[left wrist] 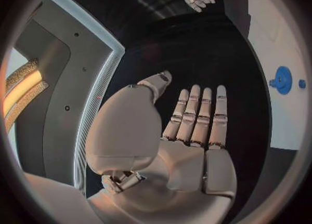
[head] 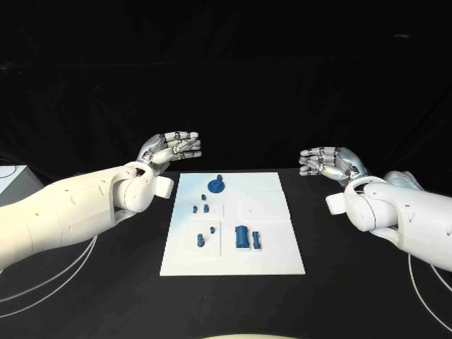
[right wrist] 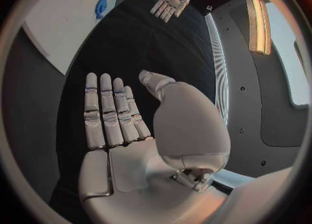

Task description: Assemble the parts on the task board

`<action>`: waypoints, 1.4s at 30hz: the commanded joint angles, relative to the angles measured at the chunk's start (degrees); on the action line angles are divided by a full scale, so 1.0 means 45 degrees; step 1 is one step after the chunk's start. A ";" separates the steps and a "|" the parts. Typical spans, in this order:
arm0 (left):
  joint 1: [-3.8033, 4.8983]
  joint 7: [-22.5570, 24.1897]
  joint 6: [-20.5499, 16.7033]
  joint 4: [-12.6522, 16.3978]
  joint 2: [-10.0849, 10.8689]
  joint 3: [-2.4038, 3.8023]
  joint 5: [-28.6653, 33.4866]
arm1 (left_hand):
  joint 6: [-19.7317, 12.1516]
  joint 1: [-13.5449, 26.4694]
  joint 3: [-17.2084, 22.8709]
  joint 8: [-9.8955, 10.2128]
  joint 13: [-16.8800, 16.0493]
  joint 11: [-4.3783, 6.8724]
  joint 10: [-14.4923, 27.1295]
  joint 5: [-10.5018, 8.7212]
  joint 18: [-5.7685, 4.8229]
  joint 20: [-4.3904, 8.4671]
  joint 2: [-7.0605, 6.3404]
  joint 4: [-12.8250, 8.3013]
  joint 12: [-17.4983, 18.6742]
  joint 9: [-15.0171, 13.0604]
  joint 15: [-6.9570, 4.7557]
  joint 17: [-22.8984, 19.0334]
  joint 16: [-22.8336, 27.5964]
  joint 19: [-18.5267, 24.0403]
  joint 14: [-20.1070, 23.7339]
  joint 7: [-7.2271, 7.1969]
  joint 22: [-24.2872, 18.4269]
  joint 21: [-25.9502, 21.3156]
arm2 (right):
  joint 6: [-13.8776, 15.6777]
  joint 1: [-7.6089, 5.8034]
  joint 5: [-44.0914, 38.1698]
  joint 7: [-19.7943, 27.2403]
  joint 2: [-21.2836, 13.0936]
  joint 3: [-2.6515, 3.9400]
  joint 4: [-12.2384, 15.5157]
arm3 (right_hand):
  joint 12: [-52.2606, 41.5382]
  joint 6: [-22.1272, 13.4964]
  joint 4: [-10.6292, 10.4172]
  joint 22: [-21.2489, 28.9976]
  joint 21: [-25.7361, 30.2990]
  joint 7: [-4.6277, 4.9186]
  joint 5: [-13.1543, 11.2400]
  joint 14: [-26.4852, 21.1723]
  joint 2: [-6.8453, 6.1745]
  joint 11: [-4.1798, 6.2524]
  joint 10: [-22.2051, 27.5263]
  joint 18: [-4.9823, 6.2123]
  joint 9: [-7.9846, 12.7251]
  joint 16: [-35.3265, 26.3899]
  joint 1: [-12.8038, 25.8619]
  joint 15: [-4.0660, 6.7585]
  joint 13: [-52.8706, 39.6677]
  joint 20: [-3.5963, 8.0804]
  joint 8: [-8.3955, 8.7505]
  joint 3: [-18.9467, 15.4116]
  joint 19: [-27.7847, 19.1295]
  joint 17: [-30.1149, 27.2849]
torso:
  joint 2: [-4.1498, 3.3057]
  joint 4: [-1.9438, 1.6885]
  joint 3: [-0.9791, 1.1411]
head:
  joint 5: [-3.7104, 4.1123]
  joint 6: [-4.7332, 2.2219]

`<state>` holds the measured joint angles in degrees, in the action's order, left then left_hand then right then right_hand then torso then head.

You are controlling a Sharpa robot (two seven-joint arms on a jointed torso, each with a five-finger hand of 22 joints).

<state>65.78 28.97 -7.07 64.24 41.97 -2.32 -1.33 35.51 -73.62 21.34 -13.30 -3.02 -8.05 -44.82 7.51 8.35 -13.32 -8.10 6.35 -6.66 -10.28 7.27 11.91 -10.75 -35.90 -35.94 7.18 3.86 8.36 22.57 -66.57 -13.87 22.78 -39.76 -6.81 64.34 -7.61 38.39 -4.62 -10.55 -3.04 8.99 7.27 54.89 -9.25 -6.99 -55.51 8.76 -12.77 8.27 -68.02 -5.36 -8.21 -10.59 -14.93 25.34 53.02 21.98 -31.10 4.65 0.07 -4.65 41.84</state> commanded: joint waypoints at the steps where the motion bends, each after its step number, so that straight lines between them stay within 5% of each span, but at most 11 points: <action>1: 0.0000 -0.0027 -0.0101 0.0162 0.0025 0.0012 -0.0070 | -0.7890 0.5179 -0.4741 0.2955 0.0672 0.1788 0.9960 -0.1668 -0.1855 0.2960 0.1800 -0.1412 0.1479 0.2284 -0.1615 -0.2647 0.2389 0.7979 0.7987 -0.1596 -0.0857 -0.1858 | 0.0178 0.0039 0.0011 -0.0001 -0.0046 0.0038 0.0184 | 0.1691 -0.8531 0.1026 0.2344 0.0676 -0.1998 -0.1616 -1.2198 0.2055 0.1554 1.2337 -0.1947 0.2838 -0.1837 0.4817 0.1191 0.1824 0.2354 0.3319 -0.5630 -1.1781 -0.4884 | -0.0040 -0.0055 -0.0015 | 0.0060 -0.0039; 4: -0.0074 -0.0014 -0.0587 0.0494 0.0060 0.0042 -0.0048 | -0.7890 0.6661 -0.4741 0.2955 0.0672 0.1788 0.9960 -0.1668 -0.1855 0.2960 0.1800 -0.1412 0.1479 0.2284 -0.1615 -0.2647 0.2389 0.7979 0.7987 -0.1596 -0.0857 -0.1858 | 0.0585 0.0161 0.0282 0.0136 -0.0138 0.0168 0.0670 | 0.1691 -0.8531 0.1026 0.2344 0.0676 -0.1998 -0.1616 -1.2198 0.2055 0.1554 1.2337 -0.1947 0.2838 -0.1837 0.6173 0.1191 0.1824 0.2354 0.3319 -0.5630 -1.1781 -0.4884 | -0.0037 -0.0203 -0.0015 | 0.0206 -0.0282; 5: -0.0104 -0.0009 -0.0780 0.0626 0.0073 0.0054 -0.0039 | -0.7890 0.7019 -0.4741 0.2955 0.0672 0.1788 0.9960 -0.1668 -0.1855 0.2960 0.1800 -0.1412 0.1479 0.2284 -0.1615 -0.2647 0.2389 0.7979 0.7987 -0.1596 -0.0857 -0.1858 | 0.0746 0.0209 0.0389 0.0191 -0.0175 0.0220 0.0863 | 0.1691 -0.8531 0.1026 0.2344 0.0676 -0.1998 -0.1616 -1.2198 0.2055 0.1554 1.2337 -0.1947 0.2838 -0.1837 1.5116 0.1191 0.1824 0.2354 0.3319 -0.5630 -1.1781 -0.4884 | -0.0036 -0.0261 -0.0015 | 0.0264 -0.0379; 6: -0.0137 -0.0004 -0.0996 0.0773 0.0089 0.0067 -0.0029 | -0.7890 0.7365 -0.4741 0.2955 0.0672 0.1788 0.9960 -0.1668 -0.1855 0.2960 0.1800 -0.1412 0.1479 0.2284 -0.1615 -0.2647 0.2389 0.7979 0.7987 -0.1596 -0.0857 -0.1858 | 0.0928 0.0264 0.0510 0.0252 -0.0217 0.0278 0.1080 | 0.1691 -0.8531 0.1026 0.2344 0.0676 -0.1998 -0.1616 -1.2198 0.2055 0.1554 1.2337 -0.1947 0.2838 -0.1837 1.5116 0.1191 0.1824 0.2354 0.3319 -0.5630 -1.1781 -0.4884 | -0.0034 -0.0327 -0.0015 | 0.0329 -0.0487; 7: -0.0174 0.0003 -0.1238 0.0938 0.0106 0.0082 -0.0019 | -0.7890 1.6360 -0.4741 0.2955 0.0672 0.1788 0.9960 -0.1668 -0.1855 0.2960 0.1800 -0.1412 0.1479 0.2284 -0.1615 -0.2647 0.2389 0.7979 0.7987 -0.1596 -0.0857 -0.1858 | 0.1129 0.0325 0.0645 0.0320 -0.0263 0.0342 0.1321 | 0.1691 -0.8531 0.1026 0.2344 0.0676 -0.1998 -0.1616 -1.2198 0.2055 0.1554 1.2337 -0.1947 0.2838 -0.1837 1.5116 0.1191 0.1824 0.2354 0.3319 -0.5630 -1.1781 -0.4884 | -0.0033 -0.0399 -0.0015 | 0.0402 -0.0608; 12: -0.0449 0.0049 -0.3028 0.2161 0.0234 0.0193 0.0062 | -0.7890 1.6360 -0.4741 0.2955 0.0672 0.1788 0.9960 -0.1668 -0.1855 0.2960 0.1800 -0.1412 0.1479 0.2284 -0.1615 -0.2647 0.2389 0.7979 0.7987 -0.1596 -0.0857 -0.1858 | 0.2620 0.0772 0.1637 0.0824 -0.0602 0.0819 0.3102 | 0.1691 -0.8531 0.1026 0.2344 0.0676 -0.1998 -0.1616 -1.2198 0.2055 0.1554 1.2337 -0.1947 0.2838 -0.1837 1.5116 0.1191 0.1824 0.2354 0.3319 -0.5630 -1.1781 -0.4884 | -0.0023 -0.0817 -0.0015 | 0.0817 -0.1298; 18: -0.0792 0.0107 -0.5261 0.3686 0.0393 0.0331 0.0162 | -0.7890 1.6360 -0.4741 0.2955 0.0672 0.1788 0.9960 -0.1668 -0.1855 0.2960 0.1800 -0.1412 0.1479 0.2284 -0.1615 -0.2647 0.2389 0.7979 0.7987 -0.1596 -0.0857 -0.1858 | 0.3980 0.1181 0.2543 0.1285 -0.0913 0.1254 0.4727 | 0.1691 -0.8531 0.1026 0.2344 0.0676 -0.1998 -0.1616 -1.2198 0.2055 0.1554 1.2337 -0.1947 0.2838 -0.1837 1.5116 0.1191 0.1824 0.2354 0.3319 -0.5630 -1.1781 -0.4884 | -0.0019 -0.1019 -0.0015 | 0.1018 -0.1633; 22: -0.1022 0.0146 -0.6761 0.4710 0.0500 0.0424 0.0229 | -0.7890 1.6360 -0.4741 0.2955 0.0672 0.1788 0.9960 -0.1668 -0.1855 0.2960 0.1800 -0.1412 0.1479 0.2284 -0.1615 -0.2647 0.2389 0.7979 0.7987 -0.1596 -0.0857 -0.1858 | 0.4602 0.1368 0.2957 0.1495 -0.1054 0.1453 0.5469 | 0.1691 -0.8531 0.1026 0.2344 0.0676 -0.1998 -0.1616 -1.2198 0.2055 0.1554 1.2337 -0.1947 0.2838 -0.1837 1.5116 0.1191 0.1824 0.2354 0.3319 -0.5630 -1.1781 -0.4884 | -0.0019 -0.1034 -0.0015 | 0.1033 -0.1657; 28: -0.1205 0.0177 -0.7954 0.5524 0.0586 0.0498 0.0283 | -0.7890 1.6360 -0.4741 0.2955 0.0672 0.1788 0.9960 -0.1668 -0.1855 0.2960 0.1800 -0.1412 0.1479 0.2284 -0.1615 -0.2647 0.2389 0.7979 0.7987 -0.1596 -0.0857 -0.1858 | 0.4788 0.1424 0.3082 0.1558 -0.1097 0.1513 0.5692 | 0.1691 -0.8531 0.1026 0.2344 0.0676 -0.1998 -0.1616 -1.2198 0.2055 0.1554 1.2337 -0.1947 0.2838 -0.1837 1.5116 0.1191 0.1824 0.2354 0.3319 -0.5630 -1.1781 -0.4884 | -0.0019 -0.1034 -0.0015 | 0.1033 -0.1657; 42: -0.1248 0.0184 -0.8233 0.5715 0.0606 0.0516 0.0295 | -0.7890 1.6360 -0.4741 0.2955 0.0672 0.1788 0.9960 -0.1668 -0.1855 0.2960 0.1800 -0.1412 0.1479 0.2284 -0.1615 -0.2647 0.2389 0.7979 0.7987 -0.1596 -0.0857 -0.1858 | 0.4788 0.1424 0.3082 0.1558 -0.1097 0.1513 0.5692 | 0.1691 -0.8531 0.1026 0.2344 0.0676 -0.1998 -0.1616 -1.2198 0.2055 0.1554 1.2337 -0.1947 0.2838 -0.1837 1.5116 0.1191 0.1824 0.2354 0.3319 -0.5630 -1.1781 -0.4884 | -0.0019 -0.1034 -0.0015 | 0.1033 -0.1657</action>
<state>60.18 28.80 -43.04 89.82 44.72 -0.05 0.07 0.42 -0.34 0.24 -0.19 -0.06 -0.01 -0.21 0.20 1.19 -0.01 0.04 0.00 -0.38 -0.05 0.01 0.05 -0.20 -0.21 -0.21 -0.12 0.05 0.34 43.50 -60.18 -0.16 28.72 -44.66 -0.06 89.87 -0.34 0.22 -0.01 -0.06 -0.28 -0.02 0.19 0.29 0.08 0.00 -0.30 0.80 -0.05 0.37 -0.23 0.01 -0.05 -0.01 -0.20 0.24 0.27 0.05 -31.18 0.00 0.00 0.00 34.37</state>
